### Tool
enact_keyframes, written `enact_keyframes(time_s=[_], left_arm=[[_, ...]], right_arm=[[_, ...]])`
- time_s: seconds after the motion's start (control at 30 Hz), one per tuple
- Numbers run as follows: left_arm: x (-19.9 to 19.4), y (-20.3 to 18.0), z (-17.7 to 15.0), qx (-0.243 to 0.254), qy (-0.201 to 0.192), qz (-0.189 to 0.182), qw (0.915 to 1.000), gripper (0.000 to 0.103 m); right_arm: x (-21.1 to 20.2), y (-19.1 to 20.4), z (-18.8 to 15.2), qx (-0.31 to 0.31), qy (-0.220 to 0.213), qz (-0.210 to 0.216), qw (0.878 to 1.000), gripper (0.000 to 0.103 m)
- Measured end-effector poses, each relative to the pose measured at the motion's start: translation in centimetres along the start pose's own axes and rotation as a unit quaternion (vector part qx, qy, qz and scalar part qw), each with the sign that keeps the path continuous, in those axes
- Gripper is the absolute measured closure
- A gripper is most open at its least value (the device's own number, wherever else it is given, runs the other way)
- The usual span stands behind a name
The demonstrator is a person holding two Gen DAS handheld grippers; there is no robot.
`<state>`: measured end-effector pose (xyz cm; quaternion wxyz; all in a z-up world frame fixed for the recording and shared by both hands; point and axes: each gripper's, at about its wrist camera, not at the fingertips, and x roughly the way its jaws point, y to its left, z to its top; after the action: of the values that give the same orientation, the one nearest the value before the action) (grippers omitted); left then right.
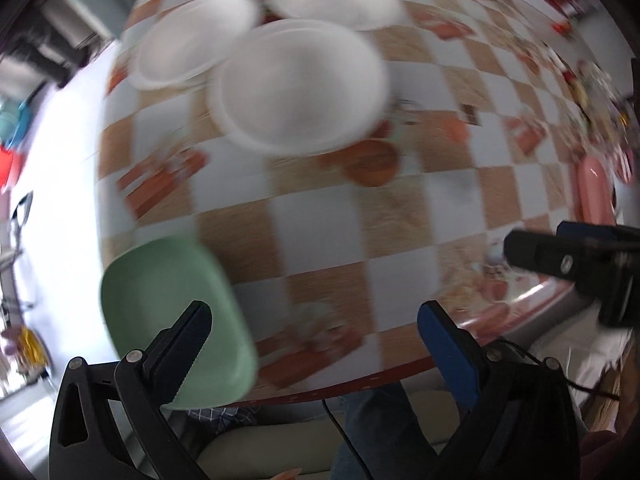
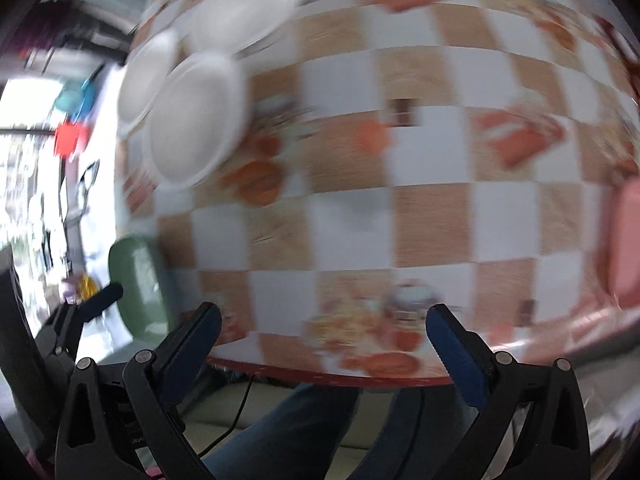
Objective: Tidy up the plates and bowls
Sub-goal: 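Release the green plate and move the right gripper away, then reach the right gripper toward the pink plate's rim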
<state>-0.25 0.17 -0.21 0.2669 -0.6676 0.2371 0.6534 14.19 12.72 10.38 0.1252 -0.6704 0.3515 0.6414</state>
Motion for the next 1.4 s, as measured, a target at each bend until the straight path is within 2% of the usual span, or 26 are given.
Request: enact_keyframes(time_s=[0.13, 0.33, 0.47, 0.57, 0.67, 0.77, 1.0, 1.4], left_arm=[[0.3, -3.9, 1.5, 0.044, 0.004, 0.001, 0.9990, 0.000], [1.2, -11.0, 4.1, 0.091, 0.023, -0.001, 0.9955, 0.000], [1.6, -16.3, 5.9, 0.126, 0.032, 0.017, 0.9914, 0.000], [1.4, -19.4, 7.3, 0.127, 0.029, 0.019, 0.9913, 0.000], [1.1, -21.2, 8.2, 0.105, 0.031, 0.009, 0.9939, 0.000], [1.4, -22.8, 8.7, 0.087, 0.036, 0.003, 0.9956, 0.000], [2.3, -24.9, 8.9, 0.077, 0.050, 0.016, 0.9957, 0.000], [4.6, -30.0, 9.9, 0.087, 0.054, 0.018, 0.9946, 0.000]], right_arm=[[-1.6, -4.5, -0.4, 0.051, -0.008, -0.001, 0.999, 0.000], [-3.3, -14.3, -1.1, 0.116, -0.017, -0.010, 0.993, 0.000], [-5.2, -19.5, -1.3, 0.146, -0.028, -0.018, 0.989, 0.000], [-5.8, -23.9, -0.7, 0.149, -0.025, -0.035, 0.988, 0.000], [-6.0, -26.8, 0.3, 0.144, -0.018, -0.048, 0.988, 0.000], [-6.1, -28.3, 1.2, 0.138, -0.013, -0.056, 0.989, 0.000], [-5.0, -32.2, 2.1, 0.138, 0.000, -0.052, 0.989, 0.000], [-3.3, -33.9, 2.9, 0.118, 0.010, -0.066, 0.991, 0.000]])
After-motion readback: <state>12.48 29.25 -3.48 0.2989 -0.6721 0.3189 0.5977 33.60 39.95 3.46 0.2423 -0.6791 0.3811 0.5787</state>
